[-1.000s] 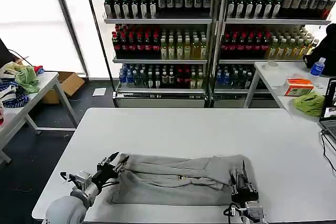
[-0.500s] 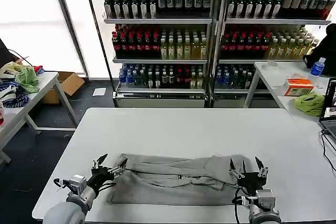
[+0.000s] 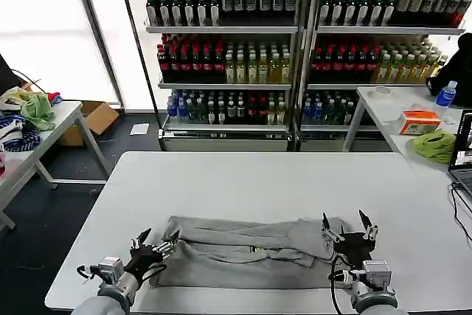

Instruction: Fold and organize the clothes.

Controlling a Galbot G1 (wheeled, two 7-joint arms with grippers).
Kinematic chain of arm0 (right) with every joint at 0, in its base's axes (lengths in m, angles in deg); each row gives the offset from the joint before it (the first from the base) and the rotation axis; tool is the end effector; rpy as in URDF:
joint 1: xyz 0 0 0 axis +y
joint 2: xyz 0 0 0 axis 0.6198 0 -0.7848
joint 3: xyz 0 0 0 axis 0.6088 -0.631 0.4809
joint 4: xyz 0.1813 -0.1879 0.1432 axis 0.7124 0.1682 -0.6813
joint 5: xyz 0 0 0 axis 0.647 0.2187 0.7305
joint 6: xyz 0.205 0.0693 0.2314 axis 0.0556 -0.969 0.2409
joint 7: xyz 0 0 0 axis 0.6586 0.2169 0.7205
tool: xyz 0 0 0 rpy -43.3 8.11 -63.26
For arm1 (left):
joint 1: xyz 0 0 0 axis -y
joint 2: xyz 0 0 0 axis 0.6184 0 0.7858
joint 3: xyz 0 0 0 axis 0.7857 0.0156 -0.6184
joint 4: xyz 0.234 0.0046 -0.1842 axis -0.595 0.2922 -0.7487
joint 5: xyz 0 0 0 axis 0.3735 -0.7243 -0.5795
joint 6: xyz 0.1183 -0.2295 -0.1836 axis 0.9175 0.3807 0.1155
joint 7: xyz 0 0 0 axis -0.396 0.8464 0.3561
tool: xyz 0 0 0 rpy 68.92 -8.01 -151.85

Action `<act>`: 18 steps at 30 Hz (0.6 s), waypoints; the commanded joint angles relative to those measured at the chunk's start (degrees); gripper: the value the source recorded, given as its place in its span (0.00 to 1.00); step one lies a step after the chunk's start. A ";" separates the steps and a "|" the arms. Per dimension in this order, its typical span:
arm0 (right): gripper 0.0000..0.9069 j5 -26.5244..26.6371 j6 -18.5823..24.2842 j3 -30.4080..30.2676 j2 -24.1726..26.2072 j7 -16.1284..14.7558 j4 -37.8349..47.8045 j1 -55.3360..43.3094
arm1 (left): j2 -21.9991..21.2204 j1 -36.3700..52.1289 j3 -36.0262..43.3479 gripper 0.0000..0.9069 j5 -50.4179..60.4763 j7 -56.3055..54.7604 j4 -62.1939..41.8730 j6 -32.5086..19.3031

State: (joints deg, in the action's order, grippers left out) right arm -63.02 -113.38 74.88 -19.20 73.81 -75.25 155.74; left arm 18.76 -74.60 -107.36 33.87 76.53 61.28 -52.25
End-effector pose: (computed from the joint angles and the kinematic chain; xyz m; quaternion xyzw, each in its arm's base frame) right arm 0.1752 -0.0245 -0.2048 -0.0295 -0.9881 0.0871 0.1235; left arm 0.2057 0.0629 -0.2717 -0.0861 -0.9701 0.0469 0.2219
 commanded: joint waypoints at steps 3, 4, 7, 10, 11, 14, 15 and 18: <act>1.00 0.31 0.14 0.09 -0.07 0.01 -0.04 -0.47 | -1.95 -0.33 0.75 1.00 0.40 -0.27 -1.27 0.39; 1.00 0.32 0.20 0.10 -0.05 -0.02 -0.02 -0.45 | -1.96 -0.22 0.82 1.00 0.49 -0.32 -1.40 0.40; 1.00 0.36 0.15 0.14 -0.06 -0.03 0.07 -0.47 | -1.76 0.07 0.82 0.61 0.48 -0.24 -1.75 0.44; 1.00 0.33 0.17 0.09 -0.12 -0.03 0.25 -0.62 | -1.46 -0.18 0.97 0.04 0.82 0.43 -1.93 0.34; 1.00 0.32 0.16 0.03 -0.19 -0.05 0.33 -0.67 | -1.45 -0.15 0.91 0.01 0.95 0.77 -2.00 0.17; 1.00 0.34 0.15 0.00 -0.36 -0.03 0.52 -0.85 | -1.42 0.04 0.87 0.00 1.38 1.11 -2.46 -0.30; 1.00 0.36 0.13 0.01 -0.38 -0.04 0.57 -0.93 | -1.39 0.03 0.95 0.00 1.57 1.22 -2.51 -0.33; 1.00 0.41 0.14 0.11 -0.31 -0.05 0.68 -1.09 | -1.37 0.01 0.93 0.00 1.79 1.59 -2.51 -0.45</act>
State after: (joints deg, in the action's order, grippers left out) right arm -62.71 -113.23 74.93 -19.52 73.73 -74.54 154.78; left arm 17.72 -74.42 -106.54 35.20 77.40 59.27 -52.65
